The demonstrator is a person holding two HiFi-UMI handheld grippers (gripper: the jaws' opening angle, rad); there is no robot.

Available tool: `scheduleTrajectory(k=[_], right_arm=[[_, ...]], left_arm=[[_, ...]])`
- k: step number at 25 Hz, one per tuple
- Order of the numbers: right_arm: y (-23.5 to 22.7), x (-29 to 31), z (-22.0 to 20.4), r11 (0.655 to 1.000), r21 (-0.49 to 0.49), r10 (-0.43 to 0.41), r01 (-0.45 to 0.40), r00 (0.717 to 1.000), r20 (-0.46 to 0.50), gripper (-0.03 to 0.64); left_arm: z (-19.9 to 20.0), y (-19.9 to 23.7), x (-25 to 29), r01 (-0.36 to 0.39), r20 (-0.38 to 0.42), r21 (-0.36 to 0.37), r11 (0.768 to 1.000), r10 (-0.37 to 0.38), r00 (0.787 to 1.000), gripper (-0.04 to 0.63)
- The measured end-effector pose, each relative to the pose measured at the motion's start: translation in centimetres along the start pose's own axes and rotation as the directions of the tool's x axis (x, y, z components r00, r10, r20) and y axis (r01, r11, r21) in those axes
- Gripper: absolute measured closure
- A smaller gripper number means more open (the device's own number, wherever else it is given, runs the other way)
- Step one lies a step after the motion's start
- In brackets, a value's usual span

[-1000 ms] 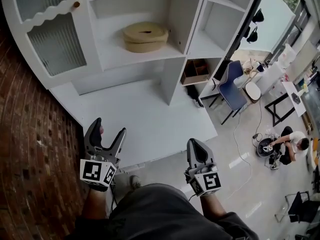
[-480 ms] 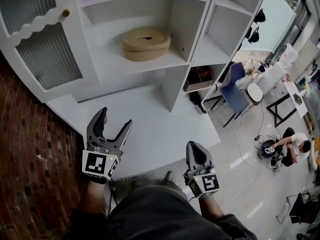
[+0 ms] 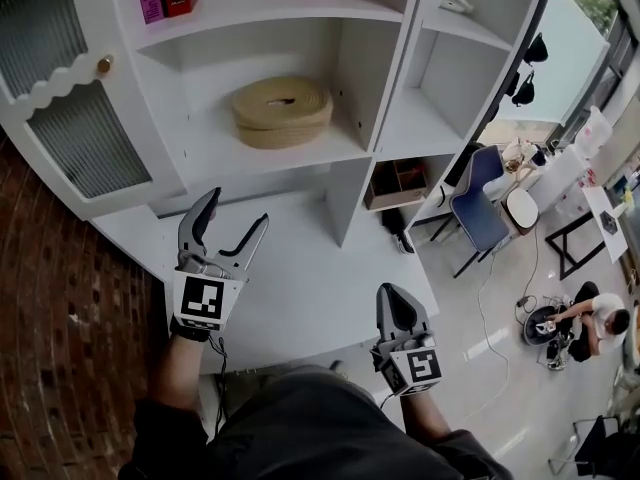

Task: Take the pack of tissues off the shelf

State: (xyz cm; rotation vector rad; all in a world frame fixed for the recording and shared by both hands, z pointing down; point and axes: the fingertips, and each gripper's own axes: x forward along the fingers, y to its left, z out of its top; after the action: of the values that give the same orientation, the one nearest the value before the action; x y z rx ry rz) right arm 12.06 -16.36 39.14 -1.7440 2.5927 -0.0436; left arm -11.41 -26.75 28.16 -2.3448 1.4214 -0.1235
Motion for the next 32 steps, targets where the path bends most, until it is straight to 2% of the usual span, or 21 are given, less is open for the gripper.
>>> scheduleTrajectory(k=[2, 6, 8, 13, 16, 23, 29, 30, 32], right_arm=[[-1.1, 0.0, -0.3, 1.000, 0.016, -0.011, 0.011, 1.000, 0.001, 0.617], [-3.1, -0.5, -0.8, 0.999, 0.030, -0.032, 0.032, 0.999, -0.007, 0.617], [-4.3, -0.9, -1.0, 0.998, 0.042, -0.056, 0.056, 0.998, -0.003, 0.617], [-6.7, -2.2, -1.2, 0.993, 0.055, -0.108, 0.108, 0.994, -0.005, 0.617], [-8.1, -3.0, -1.5, 0.987, 0.068, -0.145, 0.145, 0.989, -0.009, 0.617], [-10.3, -4.4, -2.5, 0.976, 0.082, -0.197, 0.200, 0.980, -0.040, 0.617], [-11.3, -4.6, -3.1, 0.972, 0.090, -0.212, 0.216, 0.976, -0.052, 0.617], [-11.3, -4.6, -3.2, 0.972, 0.091, -0.210, 0.215, 0.976, -0.053, 0.617], [-11.3, -4.4, -3.3, 0.973, 0.094, -0.205, 0.210, 0.977, -0.054, 0.617]], left_arm=[[0.5, 0.1, 2.2, 0.001, -0.021, 0.104, 0.995, 0.001, 1.000, 0.269], [1.2, 0.6, 6.3, 0.000, -0.057, 0.277, 0.961, 0.016, 0.998, 0.303], [1.1, 1.0, 8.6, 0.010, -0.075, 0.332, 0.943, 0.016, 0.997, 0.316], [-0.7, 2.5, 13.8, 0.055, -0.168, 0.408, 0.911, 0.016, 0.986, 0.332], [-1.8, 2.9, 16.0, 0.086, -0.220, 0.482, 0.872, 0.025, 0.975, 0.358], [-3.5, 2.3, 19.6, 0.154, -0.303, 0.604, 0.782, 0.047, 0.952, 0.420], [-4.1, 1.9, 20.8, 0.207, -0.350, 0.726, 0.656, 0.093, 0.932, 0.476], [-4.1, 1.8, 20.9, 0.218, -0.358, 0.734, 0.643, 0.095, 0.929, 0.485], [-4.1, 1.8, 20.9, 0.229, -0.368, 0.738, 0.635, 0.094, 0.925, 0.492]])
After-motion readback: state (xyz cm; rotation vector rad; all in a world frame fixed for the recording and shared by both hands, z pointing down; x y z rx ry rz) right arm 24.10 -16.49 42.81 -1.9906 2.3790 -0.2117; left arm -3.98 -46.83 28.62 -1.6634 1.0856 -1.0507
